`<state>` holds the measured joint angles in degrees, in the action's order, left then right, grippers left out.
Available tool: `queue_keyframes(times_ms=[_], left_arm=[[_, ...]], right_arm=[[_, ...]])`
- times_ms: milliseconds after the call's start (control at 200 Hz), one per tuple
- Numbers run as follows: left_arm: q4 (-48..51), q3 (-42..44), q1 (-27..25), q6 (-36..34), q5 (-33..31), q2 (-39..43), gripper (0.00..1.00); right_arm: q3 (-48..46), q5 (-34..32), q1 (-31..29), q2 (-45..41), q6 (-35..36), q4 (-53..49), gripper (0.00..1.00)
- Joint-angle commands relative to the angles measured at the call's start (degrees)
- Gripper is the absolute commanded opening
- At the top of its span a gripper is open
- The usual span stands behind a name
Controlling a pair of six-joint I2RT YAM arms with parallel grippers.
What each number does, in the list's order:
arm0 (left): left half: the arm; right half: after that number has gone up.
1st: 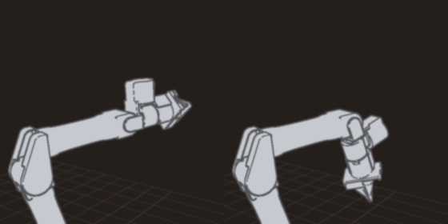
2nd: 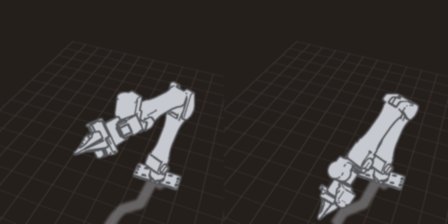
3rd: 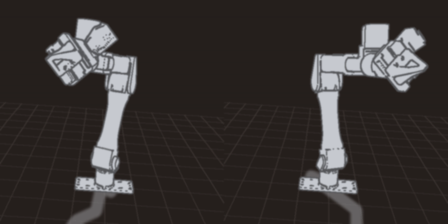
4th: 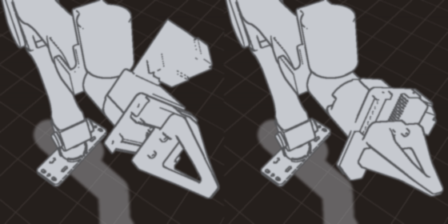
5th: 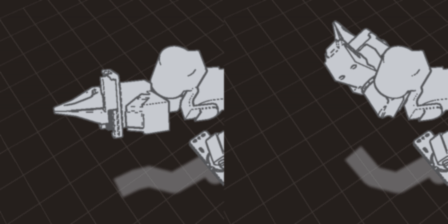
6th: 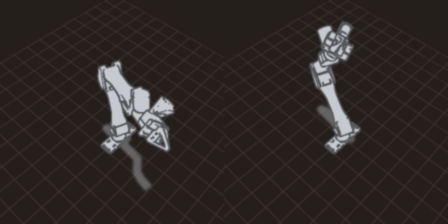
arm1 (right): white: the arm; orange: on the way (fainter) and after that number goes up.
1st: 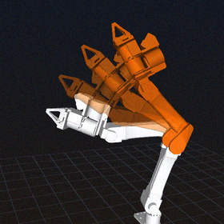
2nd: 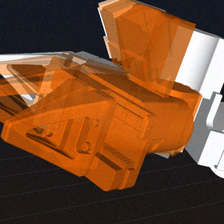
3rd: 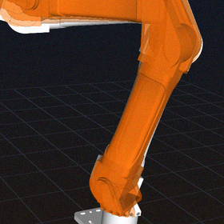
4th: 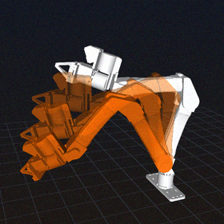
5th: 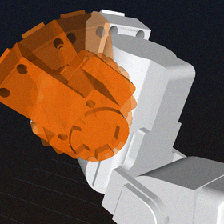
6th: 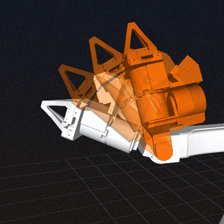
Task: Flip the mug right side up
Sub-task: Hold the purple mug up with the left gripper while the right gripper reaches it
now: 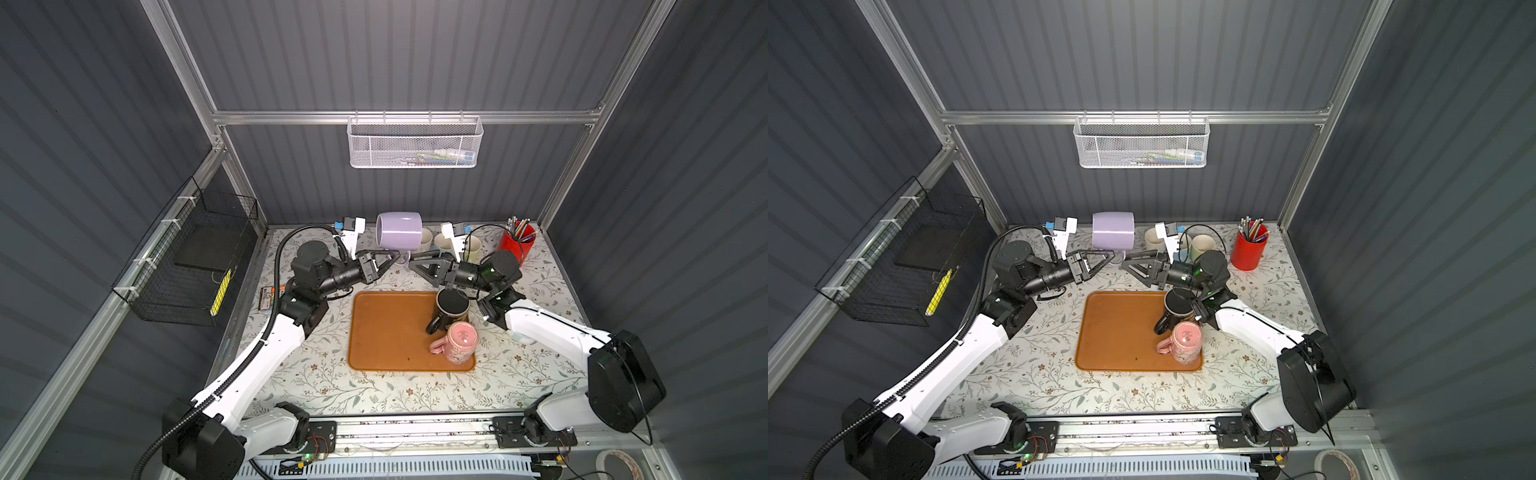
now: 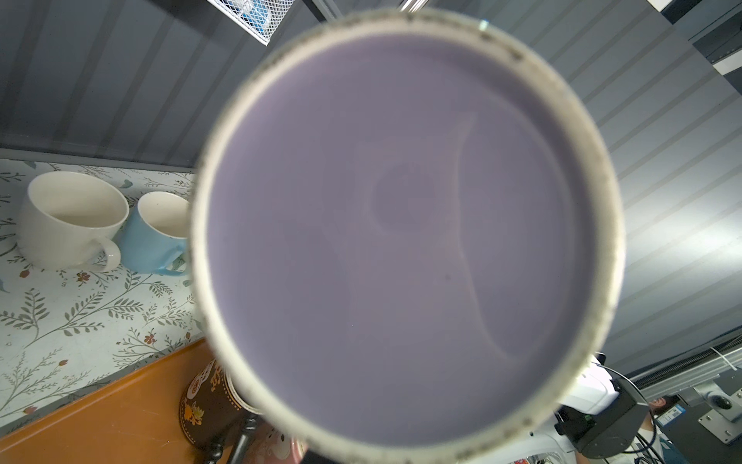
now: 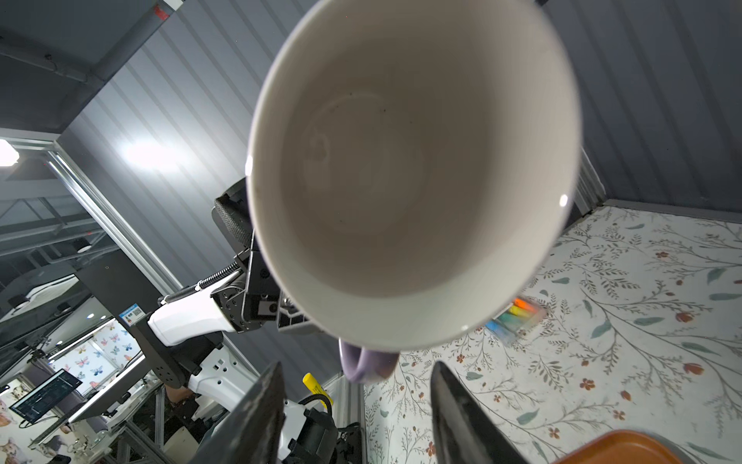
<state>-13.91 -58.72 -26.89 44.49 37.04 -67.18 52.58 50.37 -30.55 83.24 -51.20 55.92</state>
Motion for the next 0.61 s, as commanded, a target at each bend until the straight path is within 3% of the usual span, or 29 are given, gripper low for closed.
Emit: queue_keyframes(times_ms=[0,600], left_arm=[[-7.33,-0.60,0.44,0.28,1.97,0.30,0.00],[-10.31,1.30,0.44,1.59,2.83,-0.75,0.00]], right_arm=[[2.72,1.05,-0.40,1.15,-1.76,3.71,0.54],[7.44,0.06,-0.40,7.35,-8.69,12.61,0.35]])
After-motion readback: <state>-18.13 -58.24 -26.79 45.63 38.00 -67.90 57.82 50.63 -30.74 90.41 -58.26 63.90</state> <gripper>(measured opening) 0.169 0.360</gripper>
